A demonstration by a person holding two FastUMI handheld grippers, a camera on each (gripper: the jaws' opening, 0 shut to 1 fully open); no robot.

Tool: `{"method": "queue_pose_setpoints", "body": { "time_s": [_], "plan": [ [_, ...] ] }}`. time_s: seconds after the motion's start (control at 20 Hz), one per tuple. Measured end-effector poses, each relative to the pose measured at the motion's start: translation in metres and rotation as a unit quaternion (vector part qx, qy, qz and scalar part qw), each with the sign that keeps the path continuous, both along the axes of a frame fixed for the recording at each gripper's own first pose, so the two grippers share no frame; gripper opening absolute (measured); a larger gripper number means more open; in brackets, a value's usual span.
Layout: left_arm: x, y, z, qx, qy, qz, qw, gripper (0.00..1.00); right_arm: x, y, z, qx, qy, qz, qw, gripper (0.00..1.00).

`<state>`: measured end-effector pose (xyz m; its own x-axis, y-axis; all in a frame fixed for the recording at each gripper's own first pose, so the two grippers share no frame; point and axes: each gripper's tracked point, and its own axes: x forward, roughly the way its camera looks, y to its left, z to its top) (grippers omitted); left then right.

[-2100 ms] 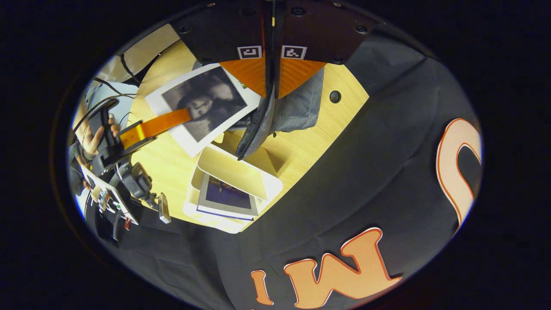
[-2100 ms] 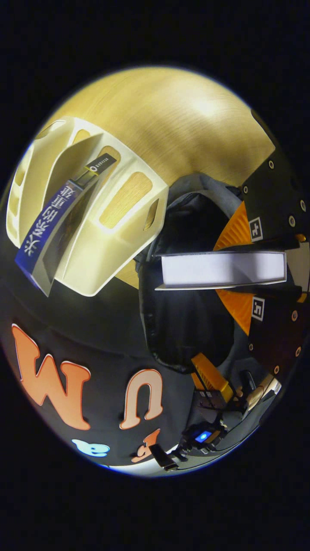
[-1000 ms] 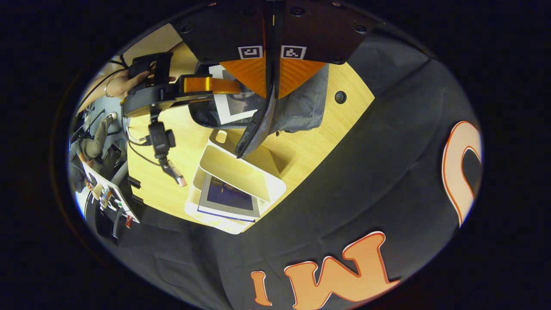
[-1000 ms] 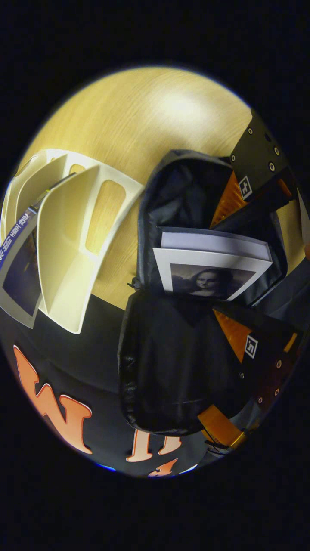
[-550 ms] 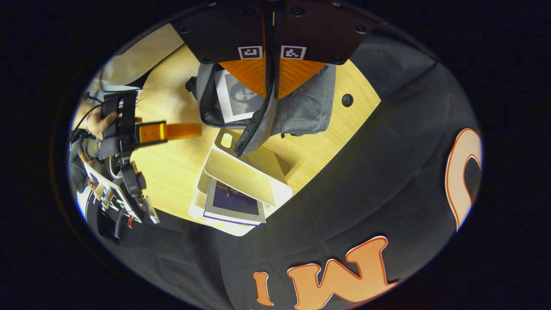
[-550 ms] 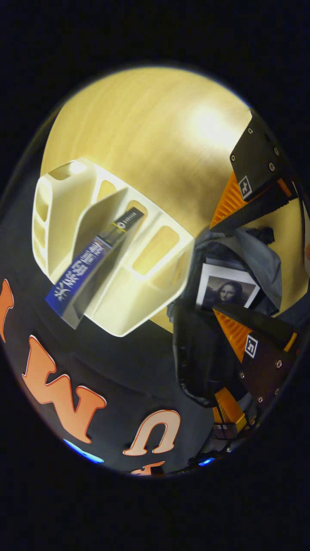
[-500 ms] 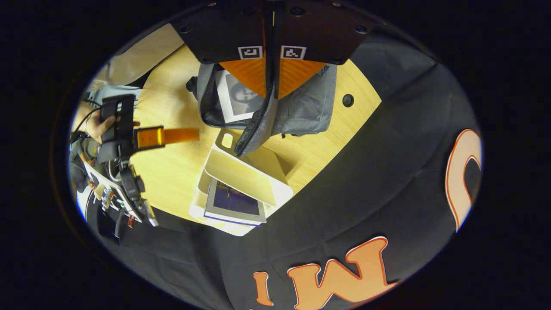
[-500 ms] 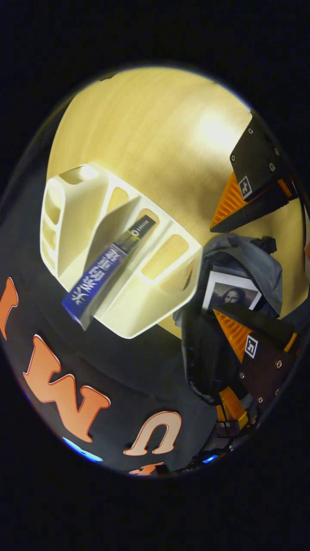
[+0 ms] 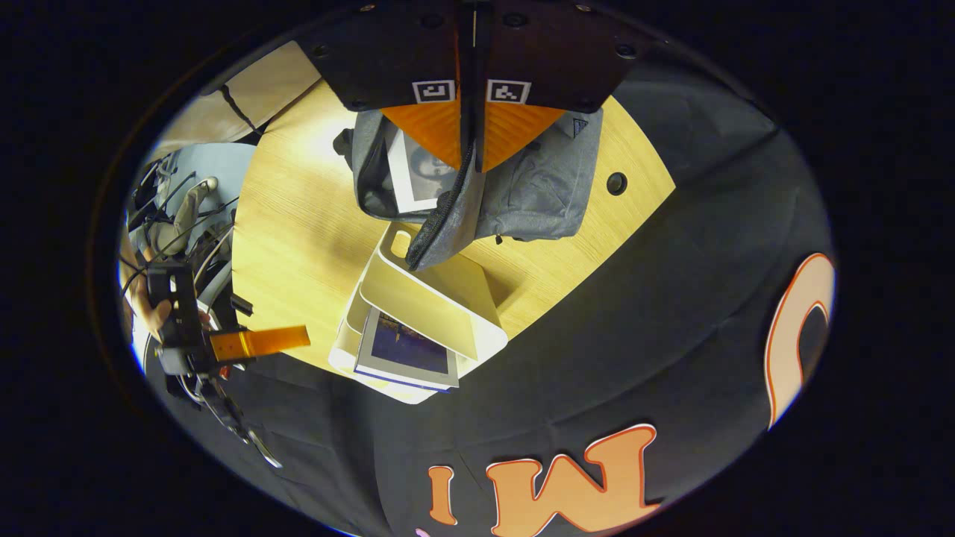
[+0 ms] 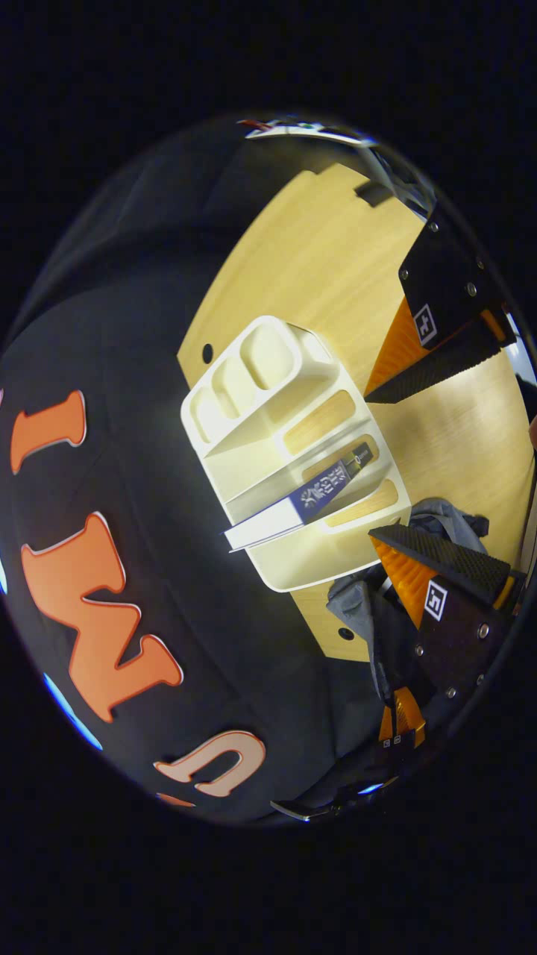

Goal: Open the schoolbag, grab two books from the bookshelf and put them into the schoolbag.

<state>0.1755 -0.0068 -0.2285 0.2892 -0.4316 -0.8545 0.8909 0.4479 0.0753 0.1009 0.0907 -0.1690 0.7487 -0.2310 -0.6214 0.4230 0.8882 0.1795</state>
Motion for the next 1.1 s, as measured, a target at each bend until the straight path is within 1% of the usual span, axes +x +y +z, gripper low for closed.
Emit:
{"method": "queue_pose_setpoints", "body": {
  "time_s": [0.1,0.15,0.25,0.4,0.45,0.6,0.8,0.9,1.1],
  "plan": [
    [0.001,0.002,0.000,-0.007,0.005,0.011,1.000,0.01,0.011,-0.012,0.025,-0.044,0.023,0.015,0.999,0.98],
    [0.002,0.002,0.001,-0.009,0.003,0.015,1.000,0.02,0.018,-0.012,0.038,-0.053,0.030,0.025,0.998,0.98],
    [-0.001,0.001,0.001,-0.015,0.008,0.022,1.000,0.02,0.034,-0.004,0.059,-0.059,0.042,0.059,0.996,0.98],
    [0.000,-0.002,-0.001,-0.020,0.018,0.040,0.999,0.02,0.062,-0.004,0.074,-0.097,0.066,0.101,0.988,0.98],
    [0.003,-0.002,-0.002,-0.020,0.018,0.049,0.998,0.01,0.071,-0.004,0.075,-0.101,0.075,0.112,0.986,0.98],
    [0.007,-0.002,-0.001,-0.016,0.016,0.077,0.997,0.02,0.098,0.000,0.062,-0.084,0.107,0.149,0.979,0.98],
    [0.007,-0.004,-0.001,-0.005,0.017,0.106,0.994,0.01,0.135,-0.008,0.034,-0.076,0.147,0.173,0.971,0.98],
    [0.008,-0.006,-0.003,0.003,0.015,0.117,0.993,0.01,0.145,-0.007,0.017,-0.057,0.172,0.188,0.965,0.99],
    [0.007,-0.012,-0.011,0.014,0.019,0.129,0.991,0.01,0.156,-0.003,-0.017,-0.054,0.213,0.216,0.951,0.98]
  ]
}}
